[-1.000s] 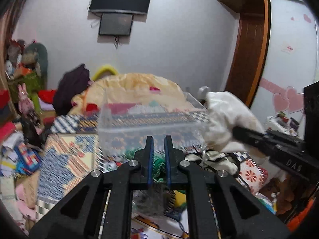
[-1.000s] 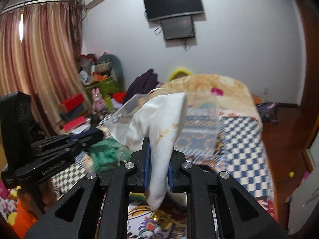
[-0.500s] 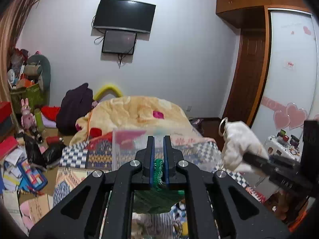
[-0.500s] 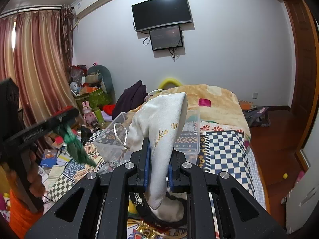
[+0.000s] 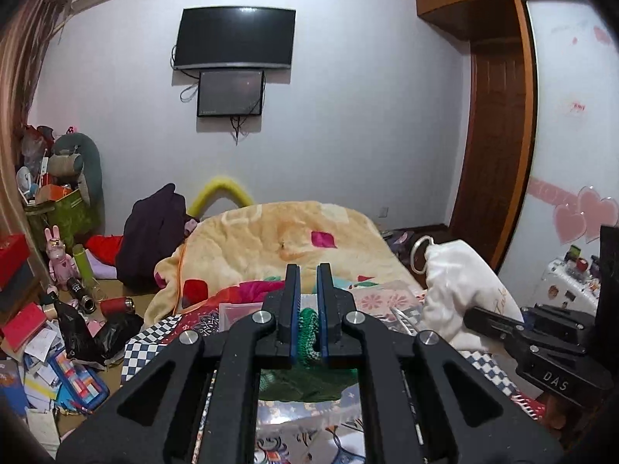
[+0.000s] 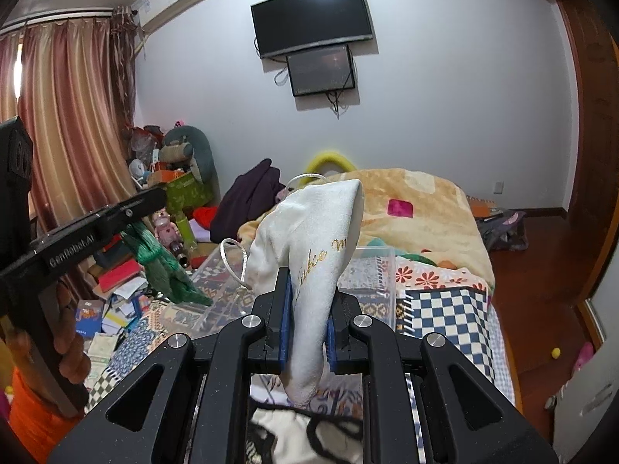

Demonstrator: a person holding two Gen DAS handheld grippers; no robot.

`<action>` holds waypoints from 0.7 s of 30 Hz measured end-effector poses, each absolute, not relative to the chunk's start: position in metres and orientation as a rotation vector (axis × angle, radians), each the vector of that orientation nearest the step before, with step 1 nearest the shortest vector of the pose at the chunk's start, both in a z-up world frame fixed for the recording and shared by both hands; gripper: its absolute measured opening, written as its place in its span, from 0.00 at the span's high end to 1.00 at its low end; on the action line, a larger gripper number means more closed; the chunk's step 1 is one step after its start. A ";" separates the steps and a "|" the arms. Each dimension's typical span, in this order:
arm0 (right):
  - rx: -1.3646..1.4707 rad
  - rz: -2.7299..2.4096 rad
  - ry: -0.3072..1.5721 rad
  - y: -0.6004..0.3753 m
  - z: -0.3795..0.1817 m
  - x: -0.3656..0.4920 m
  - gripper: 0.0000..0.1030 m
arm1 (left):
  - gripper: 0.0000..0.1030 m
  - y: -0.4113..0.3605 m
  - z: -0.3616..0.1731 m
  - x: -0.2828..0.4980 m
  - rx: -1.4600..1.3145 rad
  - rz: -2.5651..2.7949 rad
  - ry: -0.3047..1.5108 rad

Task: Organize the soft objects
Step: 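Lower the green glove into the box with the left gripper while the right drops the white pouch in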

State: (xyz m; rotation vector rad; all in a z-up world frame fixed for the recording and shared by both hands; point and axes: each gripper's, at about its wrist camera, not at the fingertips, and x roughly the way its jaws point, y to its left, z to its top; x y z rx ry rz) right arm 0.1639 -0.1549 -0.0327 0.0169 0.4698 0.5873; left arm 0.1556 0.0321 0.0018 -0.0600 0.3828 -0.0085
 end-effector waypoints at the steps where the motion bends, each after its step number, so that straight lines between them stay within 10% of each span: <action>1: 0.016 0.589 0.482 -0.153 -0.034 0.170 0.87 | 0.93 0.031 -0.002 0.162 -0.054 -0.004 0.393; 21: -0.077 0.601 0.775 -0.119 -0.086 0.226 0.85 | 0.90 0.043 -0.090 0.235 -0.075 -0.008 0.684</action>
